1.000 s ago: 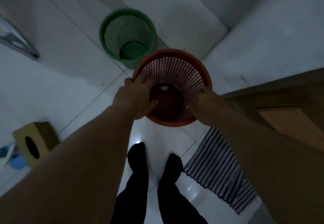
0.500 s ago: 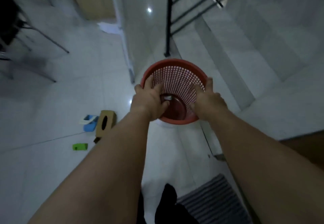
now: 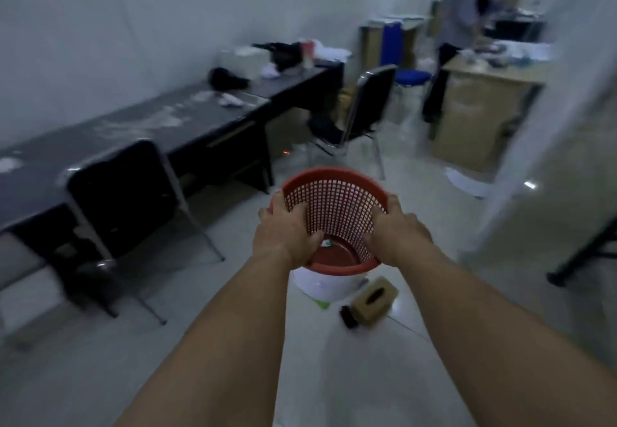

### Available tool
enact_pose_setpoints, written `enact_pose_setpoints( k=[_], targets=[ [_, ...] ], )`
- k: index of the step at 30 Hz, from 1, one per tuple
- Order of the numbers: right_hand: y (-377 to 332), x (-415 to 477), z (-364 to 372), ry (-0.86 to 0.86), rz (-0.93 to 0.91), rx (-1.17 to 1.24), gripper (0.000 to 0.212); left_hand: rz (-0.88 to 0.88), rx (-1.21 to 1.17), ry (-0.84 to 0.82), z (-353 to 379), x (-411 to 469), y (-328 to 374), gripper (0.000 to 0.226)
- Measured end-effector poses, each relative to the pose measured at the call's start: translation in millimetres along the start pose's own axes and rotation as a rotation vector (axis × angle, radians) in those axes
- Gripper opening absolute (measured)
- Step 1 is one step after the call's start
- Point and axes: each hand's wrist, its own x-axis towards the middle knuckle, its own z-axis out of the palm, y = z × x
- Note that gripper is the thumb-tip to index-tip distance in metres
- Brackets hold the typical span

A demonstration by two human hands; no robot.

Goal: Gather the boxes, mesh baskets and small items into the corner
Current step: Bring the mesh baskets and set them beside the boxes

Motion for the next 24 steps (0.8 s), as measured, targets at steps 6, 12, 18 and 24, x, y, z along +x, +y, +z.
enact_pose_setpoints(
  k=[6, 12, 18, 24],
  targets=[
    [-238, -10, 25, -0.007, -0.357, -0.012, 0.065, -0.309, 0.053, 0.101, -85, -59, -215, 0.073],
    [-444, -59, 50, -0.089, -0.772, -0.065, 0.060, -0.678, 0.075, 0.221, -145, -165, -376, 0.072],
    [-576, -103, 91, -0.162, -1.102, -0.151, 0.062, -0.971, 0.068, 0.257, -155, -247, -469, 0.069],
    [-669, -98, 122, -0.231, -1.312, -0.223, 0.061, -1.159, 0.004, 0.294, -153, -260, -527, 0.068]
  ],
)
